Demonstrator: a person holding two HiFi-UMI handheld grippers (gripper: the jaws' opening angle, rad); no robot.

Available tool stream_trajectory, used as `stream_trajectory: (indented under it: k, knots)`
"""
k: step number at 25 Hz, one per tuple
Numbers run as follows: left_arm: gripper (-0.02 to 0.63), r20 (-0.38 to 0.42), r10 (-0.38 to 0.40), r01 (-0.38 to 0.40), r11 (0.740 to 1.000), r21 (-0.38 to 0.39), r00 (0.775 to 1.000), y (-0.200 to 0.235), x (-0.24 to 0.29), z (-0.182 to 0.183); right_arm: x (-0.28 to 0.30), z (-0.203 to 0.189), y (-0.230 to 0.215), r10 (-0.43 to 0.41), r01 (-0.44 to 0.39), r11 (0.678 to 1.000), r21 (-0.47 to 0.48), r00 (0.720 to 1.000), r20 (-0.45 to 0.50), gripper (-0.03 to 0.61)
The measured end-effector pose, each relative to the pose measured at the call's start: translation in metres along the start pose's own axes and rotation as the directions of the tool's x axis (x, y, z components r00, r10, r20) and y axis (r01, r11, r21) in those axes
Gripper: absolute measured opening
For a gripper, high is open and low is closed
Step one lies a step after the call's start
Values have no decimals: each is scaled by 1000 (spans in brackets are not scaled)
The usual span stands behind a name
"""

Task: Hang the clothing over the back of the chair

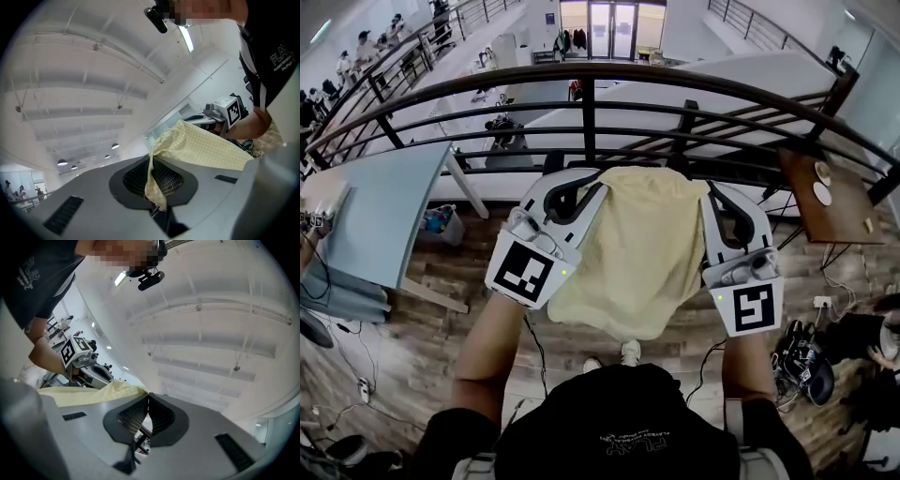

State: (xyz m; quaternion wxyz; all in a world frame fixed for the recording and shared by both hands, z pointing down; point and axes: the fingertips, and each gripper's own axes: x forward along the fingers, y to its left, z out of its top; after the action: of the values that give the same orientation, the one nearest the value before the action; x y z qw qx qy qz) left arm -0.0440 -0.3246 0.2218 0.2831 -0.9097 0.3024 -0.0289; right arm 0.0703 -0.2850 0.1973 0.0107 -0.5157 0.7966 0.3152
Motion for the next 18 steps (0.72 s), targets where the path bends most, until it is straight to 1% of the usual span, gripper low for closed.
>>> stream_trajectory:
  k: [7, 10, 13, 18]
  knots:
    - [28, -32, 1, -1, 1000, 15, 1000, 15, 23, -6, 22, -12, -18, 21, -21, 1000, 3, 1000, 12, 20]
    - [28, -41, 17, -17, 1000, -5, 999, 25, 32, -16, 36, -18, -23, 27, -27, 1000, 11, 999, 18, 20]
    - [28, -56, 17, -18, 1000, -16, 998, 29, 42, -25, 44, -28, -31, 30, -31, 999, 23, 999, 11, 20]
    - [28, -88, 12, -14, 1000, -27, 996, 34, 54, -41, 57, -52, -33, 75, -75, 997, 22, 997, -15, 20]
